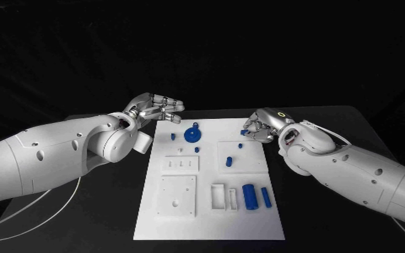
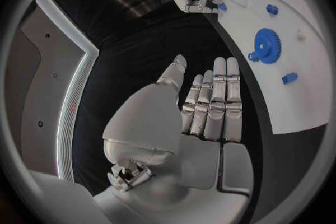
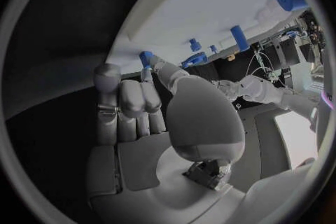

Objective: Assemble the parts on the task board

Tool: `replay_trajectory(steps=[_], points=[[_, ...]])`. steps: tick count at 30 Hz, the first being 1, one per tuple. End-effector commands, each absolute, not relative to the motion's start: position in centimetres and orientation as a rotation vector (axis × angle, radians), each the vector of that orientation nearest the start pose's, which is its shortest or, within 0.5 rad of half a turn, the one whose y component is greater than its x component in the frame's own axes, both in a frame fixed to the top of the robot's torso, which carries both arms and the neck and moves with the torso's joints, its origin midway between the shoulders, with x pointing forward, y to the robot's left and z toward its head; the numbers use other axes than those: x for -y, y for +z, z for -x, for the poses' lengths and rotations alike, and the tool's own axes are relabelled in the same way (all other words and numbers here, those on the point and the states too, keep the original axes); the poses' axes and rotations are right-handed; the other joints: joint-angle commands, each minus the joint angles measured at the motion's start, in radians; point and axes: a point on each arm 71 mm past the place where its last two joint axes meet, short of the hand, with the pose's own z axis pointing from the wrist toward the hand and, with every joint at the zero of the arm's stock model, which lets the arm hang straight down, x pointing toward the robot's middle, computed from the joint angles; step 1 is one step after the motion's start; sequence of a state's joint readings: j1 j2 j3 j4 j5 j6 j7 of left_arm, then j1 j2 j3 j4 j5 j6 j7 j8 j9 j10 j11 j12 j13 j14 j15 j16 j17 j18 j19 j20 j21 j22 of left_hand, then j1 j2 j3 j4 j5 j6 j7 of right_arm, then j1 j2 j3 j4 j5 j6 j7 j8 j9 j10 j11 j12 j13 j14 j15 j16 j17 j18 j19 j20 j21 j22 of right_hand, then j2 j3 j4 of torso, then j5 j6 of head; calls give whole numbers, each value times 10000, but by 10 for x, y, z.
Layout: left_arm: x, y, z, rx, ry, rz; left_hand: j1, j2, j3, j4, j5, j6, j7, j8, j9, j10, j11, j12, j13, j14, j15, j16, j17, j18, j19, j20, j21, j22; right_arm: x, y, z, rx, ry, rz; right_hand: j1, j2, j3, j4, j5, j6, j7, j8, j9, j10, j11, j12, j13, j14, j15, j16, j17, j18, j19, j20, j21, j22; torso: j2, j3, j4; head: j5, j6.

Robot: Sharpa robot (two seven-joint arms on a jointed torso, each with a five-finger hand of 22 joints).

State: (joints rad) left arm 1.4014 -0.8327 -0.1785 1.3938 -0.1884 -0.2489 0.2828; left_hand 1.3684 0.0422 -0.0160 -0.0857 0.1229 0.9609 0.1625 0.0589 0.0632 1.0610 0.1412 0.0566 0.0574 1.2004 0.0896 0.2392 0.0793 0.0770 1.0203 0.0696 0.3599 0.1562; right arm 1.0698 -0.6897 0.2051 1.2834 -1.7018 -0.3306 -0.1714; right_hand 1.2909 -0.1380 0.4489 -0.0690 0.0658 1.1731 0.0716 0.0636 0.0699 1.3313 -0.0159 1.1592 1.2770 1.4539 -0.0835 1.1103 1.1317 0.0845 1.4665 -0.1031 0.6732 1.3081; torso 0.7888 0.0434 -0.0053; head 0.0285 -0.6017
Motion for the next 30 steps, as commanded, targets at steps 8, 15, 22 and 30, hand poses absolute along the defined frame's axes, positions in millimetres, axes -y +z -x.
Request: replay_trajectory(steps=[8, 15, 22, 30], points=[[-238, -137, -527, -15421, -13617, 8229, 10, 50, -27, -43, 21, -69, 6, 31, 10, -37, -3, 39, 16, -61, -2, -39, -14, -15, -65, 26, 46, -9, 205, -178, -535, -15070, 4552, 968, -123, -61, 0, 19, 58, -70, 39, -10, -2, -38, 40, 7, 1, 14, 63, -46, 2, -20, 505, 48, -65, 720, 4, 13, -5, -6, -1], [-239, -137, -527, -15420, -13600, 8243, 10, 50, -27, -43, 21, -69, 6, 31, 10, -37, -3, 39, 16, -61, -2, -39, -14, -15, -65, 26, 46, -9, 208, -173, -531, -14657, 4520, 673, -222, -373, -1356, 660, 216, -389, 100, -4, 4, -38, 80, -38, -46, 14, 88, -53, 1, 23, 519, 72, -80, 698, 8, 10, 0, 1, -6], [-240, -137, -527, -15420, -13591, 8250, 10, 50, -27, -43, 21, -69, 6, 31, 10, -37, -3, 39, 16, -61, -2, -39, -14, -15, -65, 26, 46, -9, 212, -169, -528, -14432, 4317, 398, -10, -564, -1810, 1148, 20, -530, 132, -3, 11, -78, 80, -77, -79, 1, 82, -83, -14, 49, 521, 69, -122, 670, 2, 14, -5, 6, -16], [-240, -137, -527, -15422, -13587, 8257, 10, 50, -27, -43, 21, -69, 6, 31, 10, -37, -3, 39, 16, -61, -2, -39, -14, -15, -65, 26, 46, -9, 218, -167, -525, -14313, 4059, 189, 2, -594, -1783, 1318, -24, -183, 16, 18, 126, -77, 0, -90, -88, 5, 34, -111, -22, 28, 525, 34, -138, 652, -2, 13, -25, 9, -18]])
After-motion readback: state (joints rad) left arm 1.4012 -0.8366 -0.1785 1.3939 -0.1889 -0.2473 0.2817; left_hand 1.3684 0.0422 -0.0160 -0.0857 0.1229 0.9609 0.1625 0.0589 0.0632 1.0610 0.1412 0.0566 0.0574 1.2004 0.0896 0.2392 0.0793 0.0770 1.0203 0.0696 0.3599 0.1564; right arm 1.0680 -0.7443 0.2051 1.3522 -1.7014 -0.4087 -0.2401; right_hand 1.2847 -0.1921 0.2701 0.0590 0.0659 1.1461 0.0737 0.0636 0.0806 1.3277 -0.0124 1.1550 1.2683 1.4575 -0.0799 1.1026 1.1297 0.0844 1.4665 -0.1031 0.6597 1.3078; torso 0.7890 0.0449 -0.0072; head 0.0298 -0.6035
